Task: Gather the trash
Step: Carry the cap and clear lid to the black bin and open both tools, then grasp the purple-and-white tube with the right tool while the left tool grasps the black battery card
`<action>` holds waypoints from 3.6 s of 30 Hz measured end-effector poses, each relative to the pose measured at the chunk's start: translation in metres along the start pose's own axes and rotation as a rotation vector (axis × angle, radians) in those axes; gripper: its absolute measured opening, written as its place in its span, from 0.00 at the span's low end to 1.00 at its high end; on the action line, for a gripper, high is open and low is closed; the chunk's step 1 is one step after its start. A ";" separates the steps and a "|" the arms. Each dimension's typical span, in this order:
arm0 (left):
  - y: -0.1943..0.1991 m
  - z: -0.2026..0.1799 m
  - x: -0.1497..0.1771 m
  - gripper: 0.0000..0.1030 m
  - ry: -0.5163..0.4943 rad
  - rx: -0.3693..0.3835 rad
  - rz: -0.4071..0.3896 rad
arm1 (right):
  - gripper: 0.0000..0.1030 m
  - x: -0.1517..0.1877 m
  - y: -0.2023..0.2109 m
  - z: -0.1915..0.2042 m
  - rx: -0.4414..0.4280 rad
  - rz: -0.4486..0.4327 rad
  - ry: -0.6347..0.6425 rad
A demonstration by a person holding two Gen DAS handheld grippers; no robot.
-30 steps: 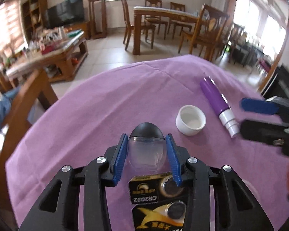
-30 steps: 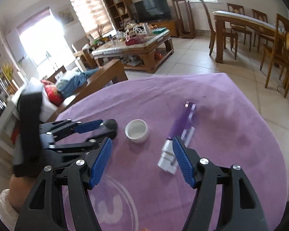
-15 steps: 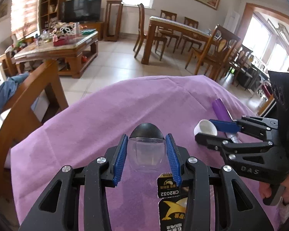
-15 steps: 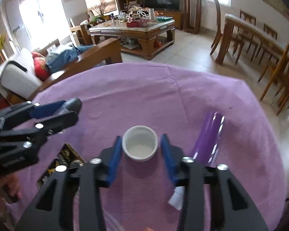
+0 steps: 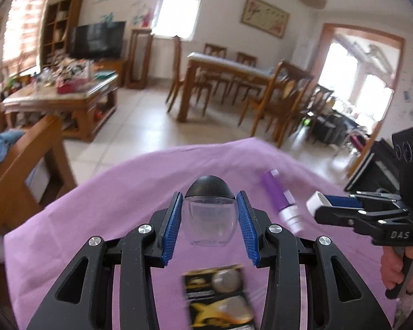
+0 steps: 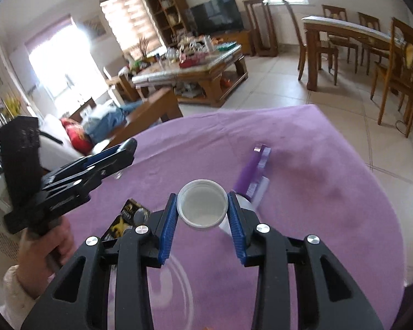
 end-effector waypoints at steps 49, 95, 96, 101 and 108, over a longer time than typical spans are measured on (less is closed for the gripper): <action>-0.127 -0.578 0.140 0.40 -0.538 0.503 0.281 | 0.37 0.235 0.262 -0.332 0.197 -0.375 -0.634; 0.014 -0.006 0.102 0.94 -0.026 -0.237 0.346 | 0.75 0.053 0.041 -0.043 -0.012 -0.048 -0.136; 0.011 -0.005 0.101 0.94 -0.038 -0.239 0.355 | 0.75 0.049 0.036 -0.039 -0.009 -0.042 -0.128; 0.004 -0.004 0.098 0.82 -0.095 -0.247 0.358 | 0.75 0.031 0.004 -0.024 0.026 -0.007 -0.105; 0.008 0.007 0.094 0.33 -0.046 -0.235 0.318 | 0.75 0.008 -0.038 -0.030 0.147 0.040 -0.095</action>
Point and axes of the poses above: each gripper's, at about its wrist camera, not at the fingertips, and y roughly against the way its jaws point, z to its left, x to its underside, the point moved 9 cm from there along -y, roughly the way its jaws point, and after that the axes turned 8 degrees about z, right-handed, at the moved point
